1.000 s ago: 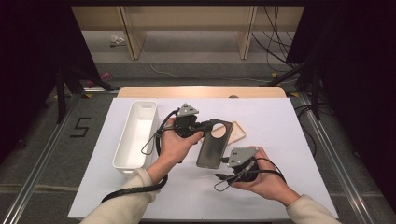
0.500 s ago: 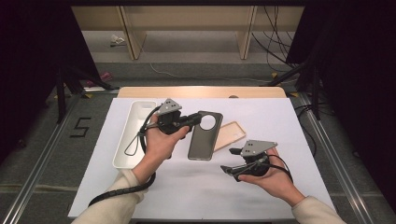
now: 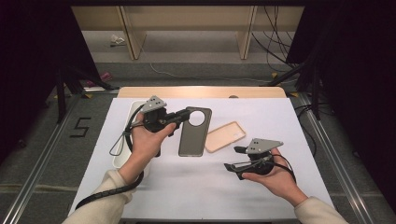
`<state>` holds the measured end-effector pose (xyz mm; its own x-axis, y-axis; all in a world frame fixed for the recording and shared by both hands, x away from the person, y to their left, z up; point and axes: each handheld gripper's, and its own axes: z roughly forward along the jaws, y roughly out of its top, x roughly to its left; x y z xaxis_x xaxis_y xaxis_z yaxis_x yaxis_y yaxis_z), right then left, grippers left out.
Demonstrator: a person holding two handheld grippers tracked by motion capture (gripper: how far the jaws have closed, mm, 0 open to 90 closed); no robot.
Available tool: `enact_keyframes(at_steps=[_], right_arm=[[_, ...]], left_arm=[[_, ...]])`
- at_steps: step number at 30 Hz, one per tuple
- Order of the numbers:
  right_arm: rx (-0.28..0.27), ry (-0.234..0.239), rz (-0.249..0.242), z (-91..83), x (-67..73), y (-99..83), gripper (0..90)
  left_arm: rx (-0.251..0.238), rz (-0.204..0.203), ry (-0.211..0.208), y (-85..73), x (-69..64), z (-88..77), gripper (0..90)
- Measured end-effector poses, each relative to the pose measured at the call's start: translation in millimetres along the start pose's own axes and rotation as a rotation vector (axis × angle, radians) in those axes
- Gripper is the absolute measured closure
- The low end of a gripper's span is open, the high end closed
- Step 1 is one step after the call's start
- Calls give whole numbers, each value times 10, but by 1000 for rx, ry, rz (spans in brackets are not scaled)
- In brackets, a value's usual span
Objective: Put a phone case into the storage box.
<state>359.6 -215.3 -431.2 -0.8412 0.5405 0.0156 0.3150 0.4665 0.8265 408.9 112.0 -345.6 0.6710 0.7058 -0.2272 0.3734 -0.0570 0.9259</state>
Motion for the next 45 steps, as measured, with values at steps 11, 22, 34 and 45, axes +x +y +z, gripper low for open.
enact_keyframes(at_steps=[11,22,34,45], right_arm=[[-6,-16,13,-8,-19,-14,270],[-24,-41,30,-19,-45,-18,270],[-22,-46,36,-10,-60,-29,267],[-20,-49,35,-9,-61,-29,265]], left_arm=[[-21,6,20,79,142,-167,821],[-41,-1,53,199,308,-318,821],[-60,-5,93,282,508,-442,821],[-67,-12,119,323,638,-507,822]])
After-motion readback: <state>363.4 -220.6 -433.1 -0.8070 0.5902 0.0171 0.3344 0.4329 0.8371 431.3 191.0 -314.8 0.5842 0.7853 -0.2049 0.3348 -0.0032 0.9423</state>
